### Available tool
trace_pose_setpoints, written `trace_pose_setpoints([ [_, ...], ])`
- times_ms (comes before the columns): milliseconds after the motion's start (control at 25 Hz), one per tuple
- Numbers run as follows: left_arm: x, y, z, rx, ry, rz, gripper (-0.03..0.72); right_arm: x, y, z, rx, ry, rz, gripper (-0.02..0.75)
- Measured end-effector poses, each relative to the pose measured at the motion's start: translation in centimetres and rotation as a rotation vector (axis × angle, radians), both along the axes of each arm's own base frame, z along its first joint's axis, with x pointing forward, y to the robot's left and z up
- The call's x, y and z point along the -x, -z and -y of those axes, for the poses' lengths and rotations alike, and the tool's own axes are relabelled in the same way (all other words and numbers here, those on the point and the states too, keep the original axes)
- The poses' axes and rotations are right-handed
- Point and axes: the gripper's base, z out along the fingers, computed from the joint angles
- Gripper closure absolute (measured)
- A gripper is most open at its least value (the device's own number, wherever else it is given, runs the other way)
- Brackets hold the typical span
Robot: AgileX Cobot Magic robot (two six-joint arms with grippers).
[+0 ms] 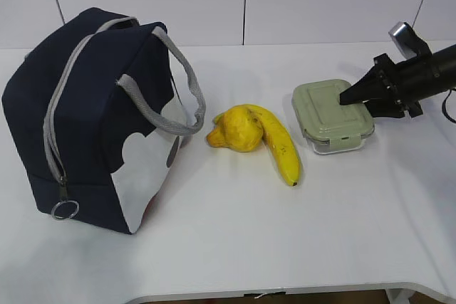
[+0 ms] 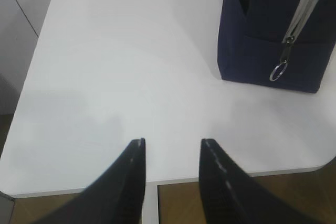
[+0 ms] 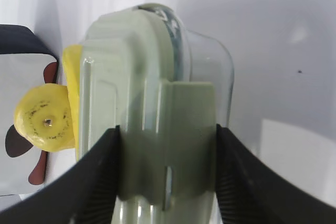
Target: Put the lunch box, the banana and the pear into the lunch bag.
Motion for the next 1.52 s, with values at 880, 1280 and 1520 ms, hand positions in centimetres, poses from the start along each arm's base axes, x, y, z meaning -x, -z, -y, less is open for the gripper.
trace_pose_setpoints([
  [880, 0.0, -2.5, 0.0, -0.003, -0.002, 0.016, 0.446, 1.2, -7.7, -2.0, 0.035, 0.002, 0.105, 0.339],
  [1280, -5.1, -4.6, 1.3, 0.100, 0.090, -0.194, 0.446, 3.2, -14.0, -4.5, 0.013, 0.001, 0.183, 0.339],
  [1520, -9.1, -6.0, 1.8, 0.109, 0.143, -0.192, 0.446, 4.1, -16.5, -8.0, -0.080, -0.042, 0.208, 0.339],
])
